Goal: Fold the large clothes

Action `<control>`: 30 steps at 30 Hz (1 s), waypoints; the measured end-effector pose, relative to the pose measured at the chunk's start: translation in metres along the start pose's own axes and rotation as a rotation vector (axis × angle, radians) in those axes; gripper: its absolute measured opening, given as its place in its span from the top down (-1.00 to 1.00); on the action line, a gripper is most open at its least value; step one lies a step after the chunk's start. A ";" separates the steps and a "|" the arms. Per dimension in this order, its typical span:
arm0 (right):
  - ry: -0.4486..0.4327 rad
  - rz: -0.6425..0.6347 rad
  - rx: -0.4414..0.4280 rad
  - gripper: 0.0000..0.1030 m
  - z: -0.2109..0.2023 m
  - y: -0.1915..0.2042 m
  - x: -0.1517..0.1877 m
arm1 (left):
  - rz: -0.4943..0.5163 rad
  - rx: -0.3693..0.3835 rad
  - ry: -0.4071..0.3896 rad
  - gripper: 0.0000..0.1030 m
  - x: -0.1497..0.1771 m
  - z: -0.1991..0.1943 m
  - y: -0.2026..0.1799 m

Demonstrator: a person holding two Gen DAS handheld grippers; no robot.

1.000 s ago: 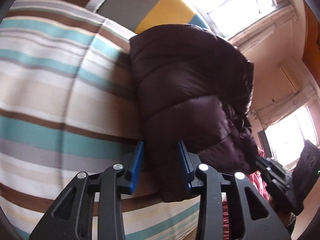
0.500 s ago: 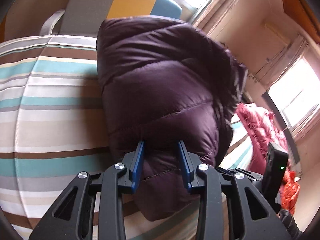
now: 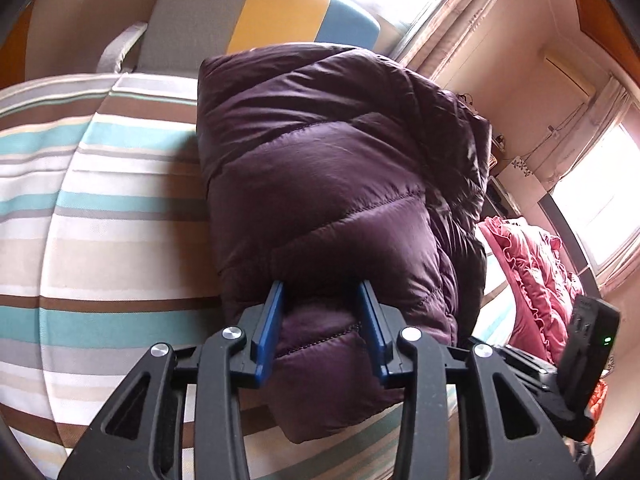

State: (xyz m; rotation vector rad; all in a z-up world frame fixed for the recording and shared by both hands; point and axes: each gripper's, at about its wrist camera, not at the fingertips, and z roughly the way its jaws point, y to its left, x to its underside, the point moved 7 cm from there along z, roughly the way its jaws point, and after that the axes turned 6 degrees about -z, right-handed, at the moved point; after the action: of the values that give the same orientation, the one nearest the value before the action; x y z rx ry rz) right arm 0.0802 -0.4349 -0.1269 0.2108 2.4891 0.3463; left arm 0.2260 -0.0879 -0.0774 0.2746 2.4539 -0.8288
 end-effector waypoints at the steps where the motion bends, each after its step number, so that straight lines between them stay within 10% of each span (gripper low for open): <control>1: -0.007 -0.010 0.011 0.86 -0.004 0.002 0.003 | 0.003 -0.005 -0.005 0.25 0.000 -0.001 0.000; 11: -0.082 -0.086 0.077 0.86 -0.035 0.025 -0.006 | 0.035 -0.091 -0.094 0.14 0.002 -0.028 -0.019; 25: 0.073 -0.007 0.116 0.86 0.030 -0.006 0.017 | 0.098 -0.100 -0.018 0.02 0.021 0.002 -0.035; 28: 0.053 -0.005 0.114 0.60 0.014 -0.005 0.014 | 0.096 -0.104 -0.030 -0.05 0.021 -0.005 -0.038; 30: 0.025 0.007 0.128 0.00 0.003 -0.005 0.011 | 0.095 -0.104 -0.037 -0.06 0.021 -0.010 -0.041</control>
State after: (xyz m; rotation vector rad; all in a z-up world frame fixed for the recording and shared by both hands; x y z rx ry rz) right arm 0.0722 -0.4364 -0.1366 0.2686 2.5377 0.1932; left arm 0.1899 -0.1138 -0.0621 0.3314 2.4198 -0.6579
